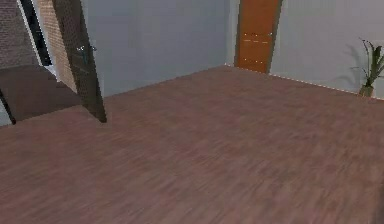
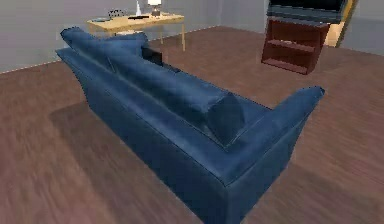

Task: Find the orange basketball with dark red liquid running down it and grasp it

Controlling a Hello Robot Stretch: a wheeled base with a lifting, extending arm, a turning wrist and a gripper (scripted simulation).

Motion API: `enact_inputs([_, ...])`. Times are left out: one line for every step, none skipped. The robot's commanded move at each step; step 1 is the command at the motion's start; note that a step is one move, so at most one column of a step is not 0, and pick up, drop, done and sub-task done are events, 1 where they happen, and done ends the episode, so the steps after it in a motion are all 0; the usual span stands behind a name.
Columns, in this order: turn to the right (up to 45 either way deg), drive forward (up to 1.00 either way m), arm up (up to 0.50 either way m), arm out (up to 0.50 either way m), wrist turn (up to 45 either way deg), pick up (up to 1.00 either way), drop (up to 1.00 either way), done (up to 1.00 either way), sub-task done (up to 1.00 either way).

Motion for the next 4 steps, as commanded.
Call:
enact_inputs([-33.0, 0.00, 0.00, 0.00, 0.0, 0.00, 0.00, 0.00, 0.00])
enact_inputs([0.0, 1.00, 0.00, 0.00, 0.0, 0.00, 0.00, 0.00, 0.00])
enact_inputs([-3.0, 0.00, 0.00, 0.00, 0.0, 0.00, 0.00, 0.00, 0.00])
enact_inputs([-6.0, 0.00, 0.00, 0.00, 0.0, 0.00, 0.00, 0.00, 0.00])
